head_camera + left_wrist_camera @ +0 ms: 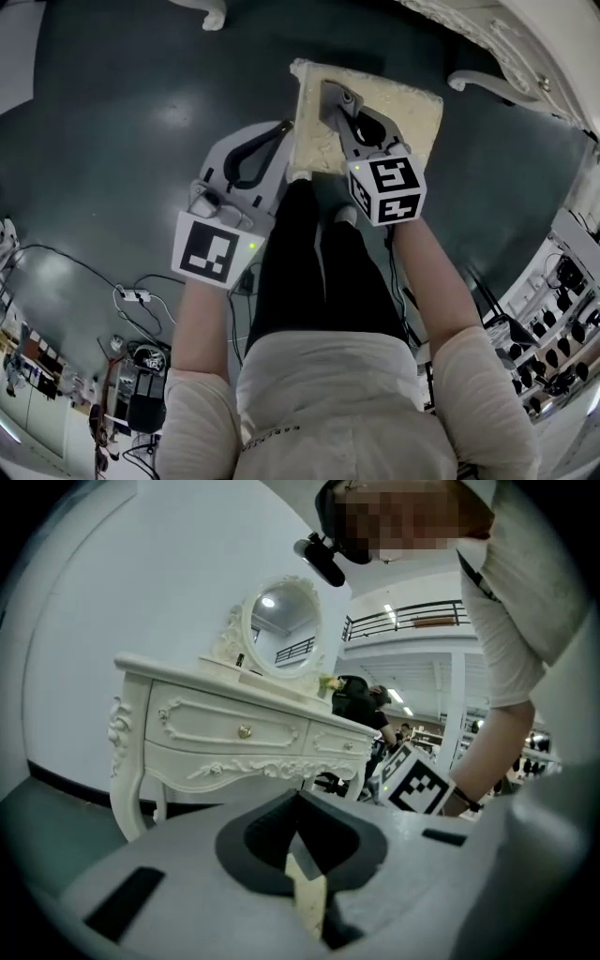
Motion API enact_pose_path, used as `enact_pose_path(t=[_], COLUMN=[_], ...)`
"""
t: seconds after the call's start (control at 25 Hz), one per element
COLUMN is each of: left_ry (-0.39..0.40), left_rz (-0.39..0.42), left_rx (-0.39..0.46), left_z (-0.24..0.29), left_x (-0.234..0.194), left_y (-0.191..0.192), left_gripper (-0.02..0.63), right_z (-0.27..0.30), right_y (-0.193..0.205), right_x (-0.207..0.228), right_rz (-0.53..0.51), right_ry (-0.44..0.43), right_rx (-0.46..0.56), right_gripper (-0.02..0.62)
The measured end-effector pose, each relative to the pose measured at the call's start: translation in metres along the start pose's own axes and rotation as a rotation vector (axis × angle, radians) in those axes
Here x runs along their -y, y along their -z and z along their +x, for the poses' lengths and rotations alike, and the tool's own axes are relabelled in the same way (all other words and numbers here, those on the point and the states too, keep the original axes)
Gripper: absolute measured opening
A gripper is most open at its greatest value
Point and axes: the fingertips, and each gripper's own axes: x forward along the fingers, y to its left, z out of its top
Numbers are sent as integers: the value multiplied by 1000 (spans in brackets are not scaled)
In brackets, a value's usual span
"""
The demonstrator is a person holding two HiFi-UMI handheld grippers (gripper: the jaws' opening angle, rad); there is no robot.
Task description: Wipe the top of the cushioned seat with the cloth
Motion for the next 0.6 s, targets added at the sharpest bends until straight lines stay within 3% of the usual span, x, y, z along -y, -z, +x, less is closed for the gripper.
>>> enact_pose_path(t=[0.12, 0.36, 0.6], left_ry=[-7, -41, -28], left_rz=[2, -80, 10], left_rx=[-20, -37, -78], left_z=[6, 11, 22], left_x=[-10, -29, -22], left_y=[27, 66, 80], left_gripper=[0, 0, 0], right_z=[32, 80, 104], right_y=[17, 51, 65], right_x=[6, 15, 29], right_rz=[25, 37, 30], right_ry=[-12, -16, -12], right_rx=[-53, -139, -171], right_gripper=[28, 28, 28])
